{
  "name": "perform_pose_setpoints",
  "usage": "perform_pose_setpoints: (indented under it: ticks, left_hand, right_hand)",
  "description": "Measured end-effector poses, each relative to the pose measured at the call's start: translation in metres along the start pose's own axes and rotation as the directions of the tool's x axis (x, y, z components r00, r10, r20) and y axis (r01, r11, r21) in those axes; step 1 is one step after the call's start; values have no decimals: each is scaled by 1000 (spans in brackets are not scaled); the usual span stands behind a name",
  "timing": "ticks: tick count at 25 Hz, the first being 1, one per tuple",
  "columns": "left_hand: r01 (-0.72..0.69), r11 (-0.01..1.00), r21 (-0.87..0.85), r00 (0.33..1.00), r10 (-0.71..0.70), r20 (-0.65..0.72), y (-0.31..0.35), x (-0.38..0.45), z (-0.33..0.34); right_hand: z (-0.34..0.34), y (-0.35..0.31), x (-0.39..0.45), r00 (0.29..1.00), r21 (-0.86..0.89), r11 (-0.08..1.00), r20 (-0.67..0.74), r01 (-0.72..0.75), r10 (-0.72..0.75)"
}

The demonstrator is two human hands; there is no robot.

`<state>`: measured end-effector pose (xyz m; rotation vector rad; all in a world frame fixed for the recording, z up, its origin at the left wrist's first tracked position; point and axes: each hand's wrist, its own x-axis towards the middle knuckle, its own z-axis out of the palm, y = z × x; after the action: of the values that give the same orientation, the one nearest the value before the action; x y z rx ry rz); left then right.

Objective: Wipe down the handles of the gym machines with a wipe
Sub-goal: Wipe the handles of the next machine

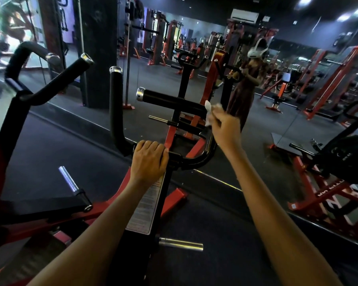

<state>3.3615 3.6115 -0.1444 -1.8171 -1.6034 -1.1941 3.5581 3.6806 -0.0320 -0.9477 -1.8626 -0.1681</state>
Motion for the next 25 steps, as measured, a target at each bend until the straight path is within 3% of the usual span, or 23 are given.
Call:
perform_pose_setpoints:
  ticks: [1, 3, 5, 7, 12, 18, 21, 25]
  left_hand:
    - [-4, 1000, -4, 1000, 4, -6, 0, 0, 0]
    - [-9, 1000, 2, 1000, 9, -22, -1, 0, 1]
    - [-10, 1000, -3, 1000, 10, -25, -1, 0, 1]
    - [-9, 1000, -6, 1000, 9, -29, 0, -1, 1]
    - [2, 1000, -10, 1000, -2, -20, 1, 0, -1]
    - [-4, 1000, -11, 1000, 3, -31, 0, 0, 0]
    - [-20, 1000, 2, 1000, 20, -10, -2, 1, -2]
    - [-35, 999, 7, 999, 35, 18, -2, 1, -5]
  right_hand:
    - [1, 1, -12, 998, 49, 998, 52, -46, 43]
    - [3, 3, -24, 998, 108, 992, 15, -67, 66]
    - [3, 0, -14, 1000, 54, 999, -25, 7, -5]
    - [8, -7, 5, 990, -20, 990, 35, 136, -136]
    - [39, -36, 49, 871, 1, 923, 332, 384, -363]
    - [103, -84, 80, 705, -31, 807, 508, 590, -495]
    - [101, -85, 83, 679, -105, 774, 563, 625, -471]
    - [66, -53, 70, 674, -70, 764, 528, 642, -518]
